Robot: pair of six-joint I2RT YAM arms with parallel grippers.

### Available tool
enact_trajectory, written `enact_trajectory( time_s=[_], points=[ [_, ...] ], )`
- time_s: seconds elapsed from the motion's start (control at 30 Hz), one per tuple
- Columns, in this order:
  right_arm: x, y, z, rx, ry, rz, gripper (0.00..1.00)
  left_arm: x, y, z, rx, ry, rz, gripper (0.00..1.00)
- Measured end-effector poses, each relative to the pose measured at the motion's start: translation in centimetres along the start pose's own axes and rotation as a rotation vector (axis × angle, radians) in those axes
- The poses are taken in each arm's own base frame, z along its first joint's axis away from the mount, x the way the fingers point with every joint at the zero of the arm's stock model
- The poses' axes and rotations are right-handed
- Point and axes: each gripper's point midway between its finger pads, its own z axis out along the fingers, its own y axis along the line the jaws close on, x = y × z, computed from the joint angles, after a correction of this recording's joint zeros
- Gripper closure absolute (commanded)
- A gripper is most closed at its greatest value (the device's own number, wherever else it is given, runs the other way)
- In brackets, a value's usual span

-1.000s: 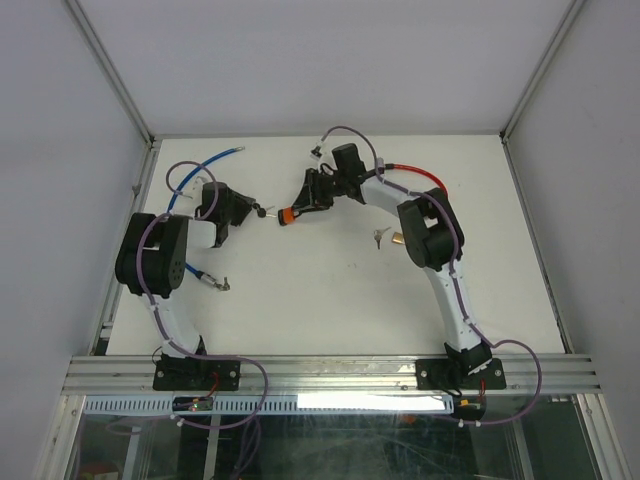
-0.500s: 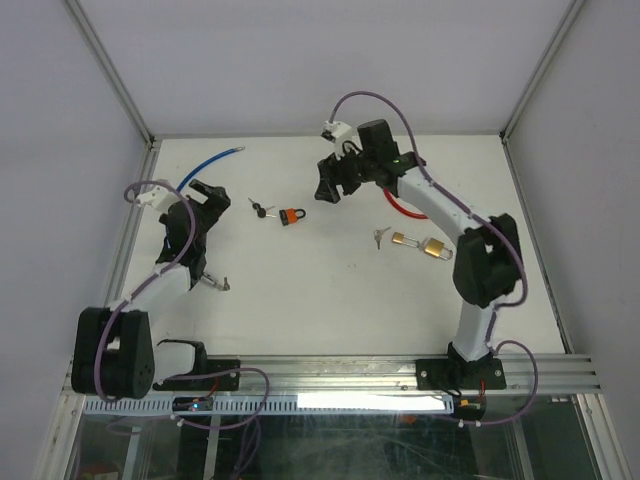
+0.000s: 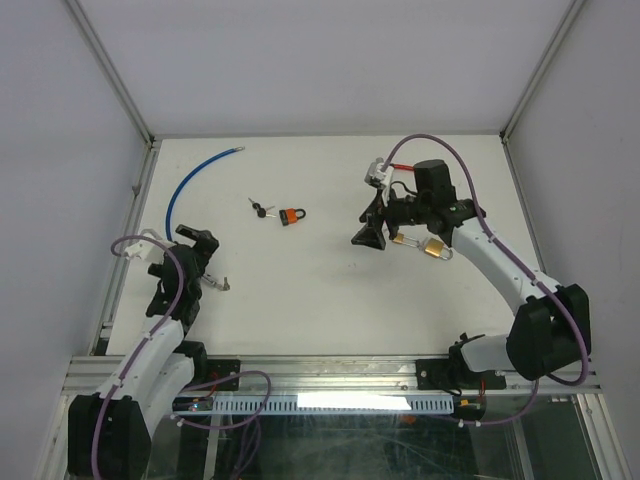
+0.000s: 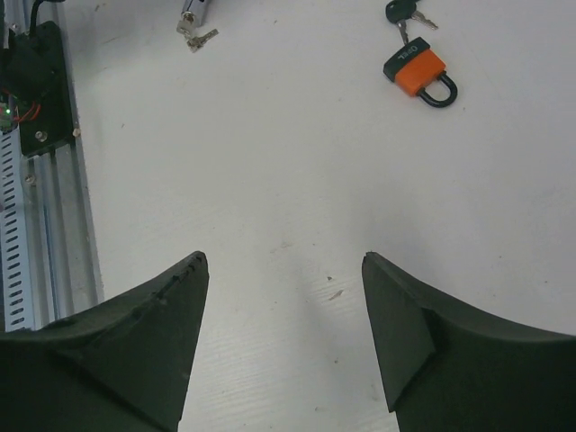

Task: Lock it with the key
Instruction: Place the lock at the center of the board.

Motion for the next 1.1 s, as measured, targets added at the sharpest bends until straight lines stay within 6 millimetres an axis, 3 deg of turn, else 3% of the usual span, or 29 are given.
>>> enact_trajectory(
  time_s=[0.17,0.37,0.6,0.87,1.1],
  points=[
    [0.7,-1.1,0.0,-0.006,-0.013,0.057,0.29,2.9,5.5,0.1,-0.309,0.103,-0.011,0.01],
    [0.2,-0.7,0.2,-0.033,-0.033,0.050,0.29,4.4,8.3,0.4,-0.553,0.179,0.017,0.06],
    [0.0,-0.7,0.1,-0.038,-0.042,0.052,0.29,5.0,9.8,0.1,-0.649,0.198,0.041,0.36],
    [-0.1,-0.6,0.1,-0.049,-0.052,0.060,0.29,5.1,9.8,0.0,-0.649,0.204,0.043,0.45],
    [-0.1,-0.5,0.0,-0.058,-0.061,0.069,0.29,5.5,9.9,0.2,-0.656,0.218,0.051,0.62]
  ],
)
